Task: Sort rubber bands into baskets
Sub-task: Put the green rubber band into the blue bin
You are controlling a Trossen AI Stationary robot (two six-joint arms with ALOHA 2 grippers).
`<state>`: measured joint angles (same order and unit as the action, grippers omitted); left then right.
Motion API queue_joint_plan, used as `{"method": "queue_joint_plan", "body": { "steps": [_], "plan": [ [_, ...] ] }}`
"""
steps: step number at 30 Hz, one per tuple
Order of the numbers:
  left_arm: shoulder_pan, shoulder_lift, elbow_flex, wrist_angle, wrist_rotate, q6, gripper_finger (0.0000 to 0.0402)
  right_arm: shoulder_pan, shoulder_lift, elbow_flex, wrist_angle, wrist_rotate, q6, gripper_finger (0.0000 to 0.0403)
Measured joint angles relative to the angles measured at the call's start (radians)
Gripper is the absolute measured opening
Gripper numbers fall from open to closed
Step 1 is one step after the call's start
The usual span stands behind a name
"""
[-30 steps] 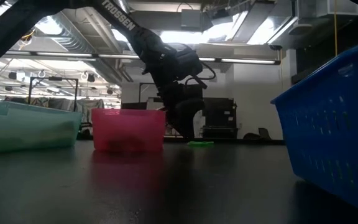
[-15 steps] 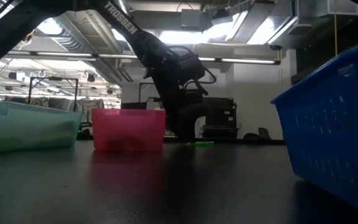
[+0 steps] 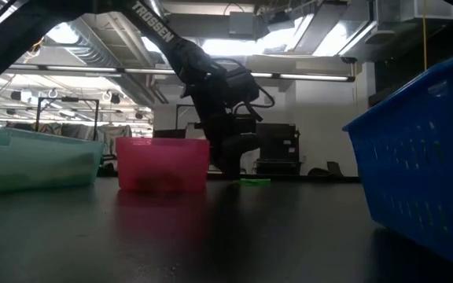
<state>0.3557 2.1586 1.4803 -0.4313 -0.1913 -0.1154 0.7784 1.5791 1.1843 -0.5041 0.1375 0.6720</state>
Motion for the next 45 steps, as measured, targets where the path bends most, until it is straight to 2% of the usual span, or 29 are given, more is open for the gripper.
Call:
{"method": "queue_joint_plan", "body": {
  "steps": [3, 5, 15, 23, 28, 34, 39, 45],
  "plan": [
    [-0.001, 0.003, 0.001, 0.001, 0.003, 0.010, 0.0016, 0.000, 0.000, 0.000, 0.000, 0.000, 0.000, 0.0156],
    [-0.001, 0.003, 0.001, 0.002, 0.003, 0.010, 0.0006, 0.000, 0.000, 0.000, 0.001, 0.000, 0.000, 0.0156],
    [-0.011, 0.004, 0.018, -0.011, 0.068, 0.044, 0.0002, 0.000, 0.000, 0.000, 0.000, 0.000, 0.000, 0.0156],
    [-0.065, 0.005, 0.072, -0.010, 0.194, 0.097, 0.0001, 0.000, 0.000, 0.000, -0.003, -0.001, 0.008, 0.0156],
    [-0.124, 0.005, 0.117, -0.007, 0.286, 0.104, 0.0000, 0.000, -0.010, 0.000, -0.041, -0.052, 0.014, 0.0156],
    [-0.219, 0.005, 0.170, -0.007, 0.423, 0.089, 0.0000, 0.000, -0.063, 0.000, -0.145, -0.027, 0.042, 0.0156],
    [-0.325, 0.005, 0.221, 0.000, 0.516, 0.067, 0.0000, 0.000, -0.126, 0.000, -0.260, 0.042, 0.069, 0.0156],
    [-0.453, 0.005, 0.279, 0.002, 0.552, 0.038, 0.0000, 0.000, -0.156, 0.001, -0.506, 0.141, 0.166, 0.0156]
  ]
}}
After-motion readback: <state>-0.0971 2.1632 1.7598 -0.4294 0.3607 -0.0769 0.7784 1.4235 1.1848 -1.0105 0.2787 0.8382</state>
